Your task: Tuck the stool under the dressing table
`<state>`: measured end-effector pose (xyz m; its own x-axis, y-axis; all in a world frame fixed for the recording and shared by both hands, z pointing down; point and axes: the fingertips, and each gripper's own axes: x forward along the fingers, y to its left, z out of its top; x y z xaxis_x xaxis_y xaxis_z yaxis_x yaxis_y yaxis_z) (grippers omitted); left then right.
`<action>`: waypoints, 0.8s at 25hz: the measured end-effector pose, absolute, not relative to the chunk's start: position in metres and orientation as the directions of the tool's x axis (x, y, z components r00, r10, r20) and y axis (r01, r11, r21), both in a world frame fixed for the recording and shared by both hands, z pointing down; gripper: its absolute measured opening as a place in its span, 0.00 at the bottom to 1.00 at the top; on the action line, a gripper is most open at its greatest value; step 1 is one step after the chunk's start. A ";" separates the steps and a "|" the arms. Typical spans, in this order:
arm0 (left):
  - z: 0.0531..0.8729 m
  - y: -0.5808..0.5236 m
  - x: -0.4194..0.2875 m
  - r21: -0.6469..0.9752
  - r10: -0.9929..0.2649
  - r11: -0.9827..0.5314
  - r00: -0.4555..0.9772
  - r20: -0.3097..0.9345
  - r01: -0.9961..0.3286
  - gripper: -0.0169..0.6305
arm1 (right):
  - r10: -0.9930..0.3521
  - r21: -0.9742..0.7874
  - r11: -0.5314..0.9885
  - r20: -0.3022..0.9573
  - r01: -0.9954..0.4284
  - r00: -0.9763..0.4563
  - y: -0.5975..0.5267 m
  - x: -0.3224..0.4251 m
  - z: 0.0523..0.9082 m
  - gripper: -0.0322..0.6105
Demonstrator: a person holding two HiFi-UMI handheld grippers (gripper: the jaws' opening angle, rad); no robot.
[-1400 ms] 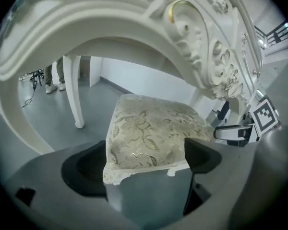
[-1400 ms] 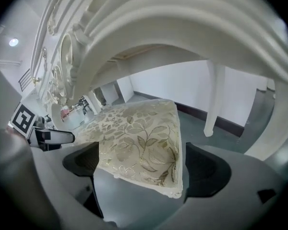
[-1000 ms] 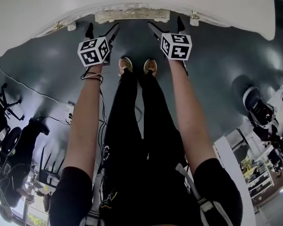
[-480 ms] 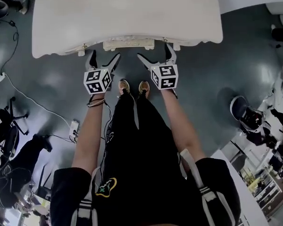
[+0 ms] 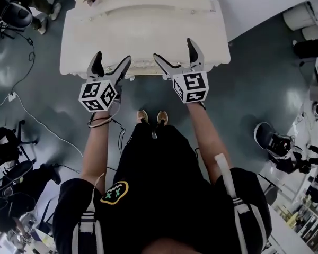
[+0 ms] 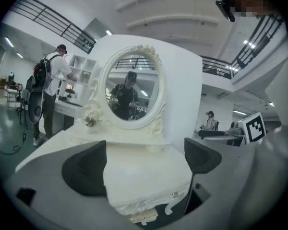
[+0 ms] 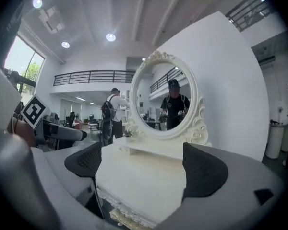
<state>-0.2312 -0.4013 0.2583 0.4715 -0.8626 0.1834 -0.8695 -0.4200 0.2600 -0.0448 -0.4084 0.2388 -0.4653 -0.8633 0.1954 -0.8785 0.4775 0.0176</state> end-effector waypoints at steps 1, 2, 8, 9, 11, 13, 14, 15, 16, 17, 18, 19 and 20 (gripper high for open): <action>0.239 -0.401 -0.232 0.239 -0.865 -0.436 0.477 0.153 -0.867 0.82 | -0.866 0.026 0.480 0.171 -0.877 -0.469 -0.408 -0.047 0.222 0.90; 0.221 -0.399 -0.233 0.217 -0.867 -0.451 0.483 0.126 -0.866 0.82 | -0.868 0.031 0.483 0.148 -0.875 -0.474 -0.407 -0.049 0.207 0.90; 0.145 -0.387 -0.228 0.072 -0.851 -0.522 0.525 0.019 -0.850 0.82 | -0.855 0.075 0.519 0.071 -0.851 -0.515 -0.392 -0.063 0.149 0.89; 0.138 -0.386 -0.227 0.055 -0.848 -0.529 0.530 0.007 -0.847 0.82 | -0.853 0.083 0.523 0.063 -0.849 -0.519 -0.391 -0.065 0.143 0.89; 0.128 -0.386 -0.225 0.033 -0.842 -0.539 0.539 -0.007 -0.842 0.82 | -0.851 0.097 0.525 0.052 -0.845 -0.523 -0.390 -0.065 0.135 0.88; 0.124 -0.384 -0.222 0.022 -0.833 -0.553 0.553 -0.010 -0.833 0.82 | -0.850 0.112 0.526 0.046 -0.843 -0.524 -0.389 -0.066 0.129 0.85; 0.123 -0.384 -0.221 0.018 -0.828 -0.561 0.561 -0.008 -0.828 0.82 | -0.850 0.118 0.527 0.042 -0.842 -0.526 -0.388 -0.066 0.126 0.83; 0.123 -0.383 -0.219 0.015 -0.822 -0.570 0.570 -0.007 -0.822 0.82 | -0.848 0.124 0.529 0.039 -0.839 -0.529 -0.386 -0.067 0.123 0.81; 0.123 -0.382 -0.217 0.012 -0.815 -0.579 0.579 -0.005 -0.815 0.82 | -0.845 0.129 0.534 0.035 -0.836 -0.534 -0.385 -0.069 0.121 0.79; 0.124 -0.382 -0.216 0.011 -0.809 -0.588 0.588 -0.005 -0.809 0.82 | -0.839 0.132 0.541 0.031 -0.830 -0.542 -0.384 -0.071 0.120 0.76; 0.124 -0.382 -0.214 0.012 -0.802 -0.597 0.597 -0.004 -0.802 0.82 | -0.833 0.135 0.551 0.029 -0.824 -0.552 -0.383 -0.073 0.119 0.74; 0.125 -0.381 -0.213 0.015 -0.796 -0.605 0.605 -0.003 -0.796 0.82 | -0.827 0.138 0.560 0.028 -0.817 -0.562 -0.382 -0.075 0.120 0.71; 0.125 -0.381 -0.211 0.017 -0.791 -0.612 0.612 -0.002 -0.790 0.82 | -0.822 0.143 0.567 0.031 -0.811 -0.569 -0.380 -0.077 0.120 0.68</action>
<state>-0.2114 -0.3811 0.1249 0.6124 -0.7905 -0.0015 -0.7904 -0.6124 0.0167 -0.0773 -0.3804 0.1202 -0.5693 -0.8215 0.0309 -0.8110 0.5674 0.1430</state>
